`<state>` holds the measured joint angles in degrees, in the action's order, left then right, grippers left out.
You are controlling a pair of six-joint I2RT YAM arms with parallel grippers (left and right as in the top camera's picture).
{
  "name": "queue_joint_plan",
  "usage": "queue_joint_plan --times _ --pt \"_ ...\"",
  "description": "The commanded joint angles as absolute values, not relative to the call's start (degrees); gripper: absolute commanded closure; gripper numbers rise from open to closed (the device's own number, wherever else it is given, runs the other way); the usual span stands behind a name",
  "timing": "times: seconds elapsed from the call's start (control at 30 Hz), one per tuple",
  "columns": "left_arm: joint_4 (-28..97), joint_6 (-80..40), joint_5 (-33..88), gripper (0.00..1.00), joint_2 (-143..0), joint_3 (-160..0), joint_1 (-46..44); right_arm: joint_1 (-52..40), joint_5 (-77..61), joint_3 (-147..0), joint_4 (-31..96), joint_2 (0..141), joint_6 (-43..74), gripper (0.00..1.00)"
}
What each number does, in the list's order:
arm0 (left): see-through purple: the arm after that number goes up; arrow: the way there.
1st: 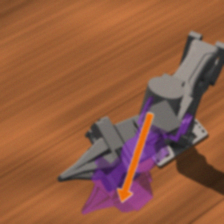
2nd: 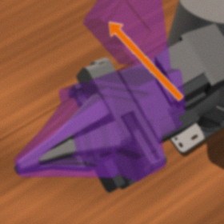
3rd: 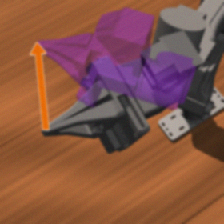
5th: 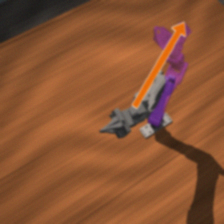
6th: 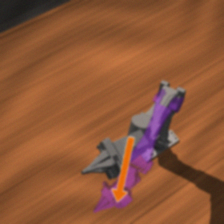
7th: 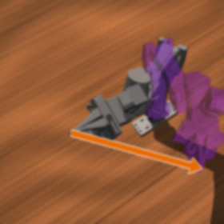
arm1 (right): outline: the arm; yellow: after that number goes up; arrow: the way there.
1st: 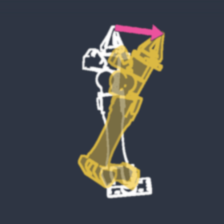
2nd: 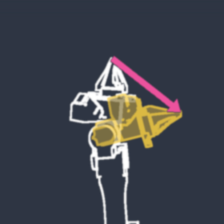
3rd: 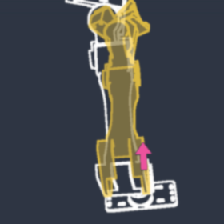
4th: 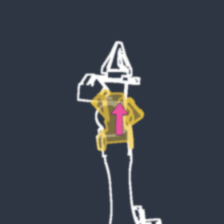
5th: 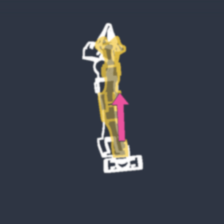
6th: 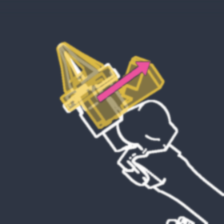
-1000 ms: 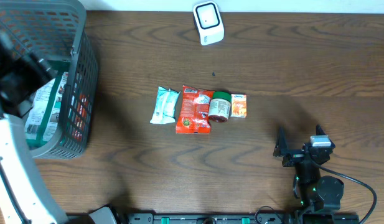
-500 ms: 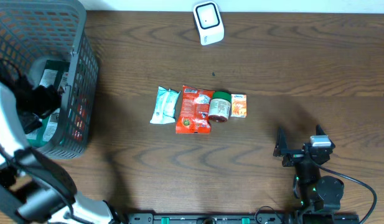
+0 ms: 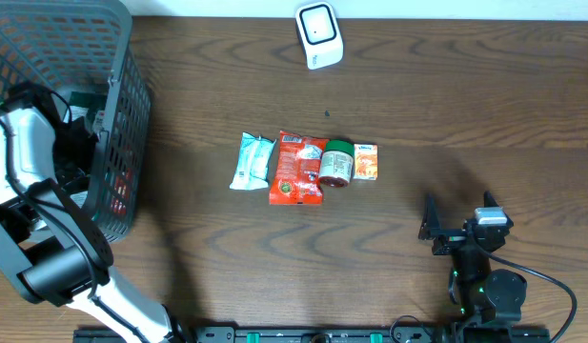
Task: Scan the item barcode
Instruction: 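Return the left gripper into the basket, then grasp the red Nescafe stick sachet with the left gripper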
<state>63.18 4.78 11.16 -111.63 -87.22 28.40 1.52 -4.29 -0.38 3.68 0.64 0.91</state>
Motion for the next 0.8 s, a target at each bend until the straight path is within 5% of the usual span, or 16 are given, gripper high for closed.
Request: queue_joint_plan --times 0.0,0.33,0.63,0.77 --pt "61.2 5.5 10.5 0.34 -112.3 -84.7 27.4 1.3 -4.6 -0.3 3.9 0.4 1.7 0.01" --pt "50.0 4.9 9.6 0.45 -112.3 -75.3 27.4 1.3 -4.6 -0.3 3.9 0.4 1.7 0.01" --pt "46.3 3.5 9.6 0.71 -111.5 -73.3 27.5 1.3 -4.6 -0.3 3.9 0.4 1.7 0.01" --pt "46.3 2.7 9.6 0.93 -110.2 -73.9 27.5 1.3 -4.6 -0.3 3.9 0.4 1.7 0.01"
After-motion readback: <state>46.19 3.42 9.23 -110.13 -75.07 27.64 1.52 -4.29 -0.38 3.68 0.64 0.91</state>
